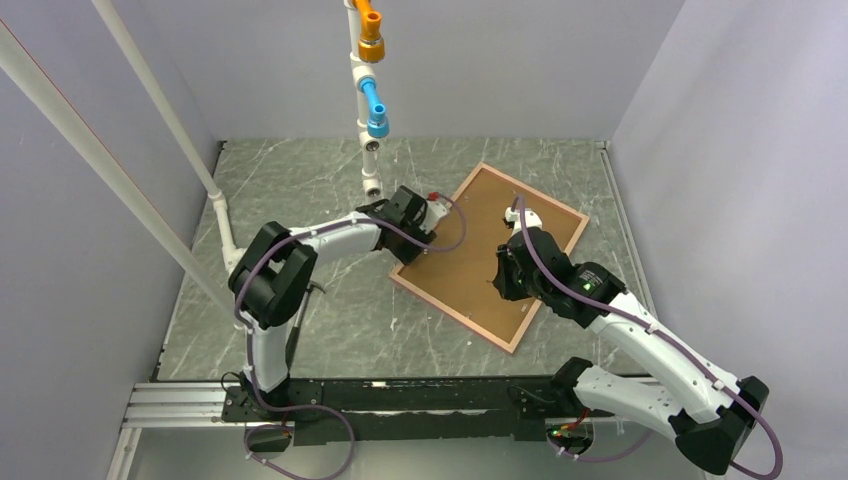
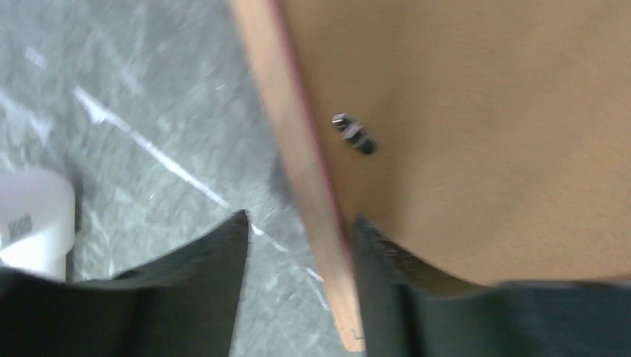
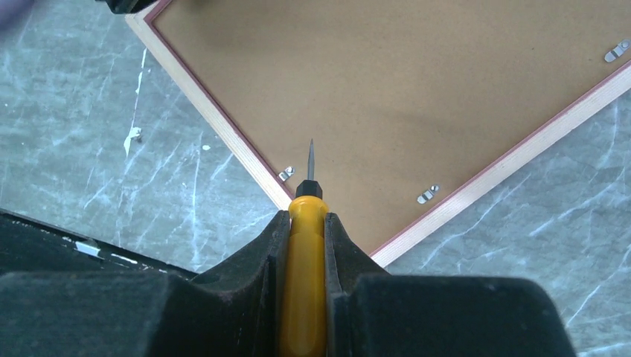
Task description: Take the photo out of the frame
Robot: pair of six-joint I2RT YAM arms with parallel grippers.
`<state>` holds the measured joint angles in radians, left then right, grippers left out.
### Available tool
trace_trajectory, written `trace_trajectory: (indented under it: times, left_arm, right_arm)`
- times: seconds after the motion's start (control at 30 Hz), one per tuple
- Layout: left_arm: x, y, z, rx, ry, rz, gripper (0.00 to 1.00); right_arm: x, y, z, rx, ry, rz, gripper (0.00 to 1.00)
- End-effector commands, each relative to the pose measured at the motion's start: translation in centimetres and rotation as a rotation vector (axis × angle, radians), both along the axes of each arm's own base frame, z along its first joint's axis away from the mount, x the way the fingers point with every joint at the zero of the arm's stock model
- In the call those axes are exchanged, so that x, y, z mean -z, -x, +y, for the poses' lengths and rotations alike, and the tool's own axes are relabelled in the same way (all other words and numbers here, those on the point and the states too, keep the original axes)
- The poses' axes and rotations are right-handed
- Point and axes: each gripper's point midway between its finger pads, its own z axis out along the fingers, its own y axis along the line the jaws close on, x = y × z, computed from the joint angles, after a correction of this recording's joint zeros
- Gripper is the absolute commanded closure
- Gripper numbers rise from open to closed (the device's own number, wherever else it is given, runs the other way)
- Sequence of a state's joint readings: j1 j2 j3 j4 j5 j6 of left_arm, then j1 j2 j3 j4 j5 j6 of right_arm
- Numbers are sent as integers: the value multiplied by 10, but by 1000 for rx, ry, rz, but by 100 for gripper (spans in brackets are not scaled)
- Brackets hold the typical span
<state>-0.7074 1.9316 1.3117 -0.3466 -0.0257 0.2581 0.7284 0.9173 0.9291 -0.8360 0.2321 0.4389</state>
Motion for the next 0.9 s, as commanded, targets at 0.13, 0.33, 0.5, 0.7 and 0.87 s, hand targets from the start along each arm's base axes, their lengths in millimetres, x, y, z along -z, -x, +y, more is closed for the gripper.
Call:
trace_trajectory:
  times: [0.13, 0.33, 0.5, 0.7, 0.87]
  left_arm:
    - [-51, 12, 46, -700, 315, 66, 31]
    - [-52, 71, 53, -1158, 617, 309, 28]
    - [-45, 101, 32, -1383, 770, 576, 26]
    - [-30, 118, 10, -1574, 756, 695, 22]
    - [-10, 124, -6, -1688, 717, 783, 25]
  right_arm:
    - [-8, -7, 7, -2, -47, -41, 100]
    - [-8, -9, 11, -9, -55, -45, 100]
    - [-7, -10, 14, -18, -64, -42, 100]
    - [-7, -8, 13, -19, -65, -46, 100]
    - [-7, -6, 10, -13, -64, -50, 100]
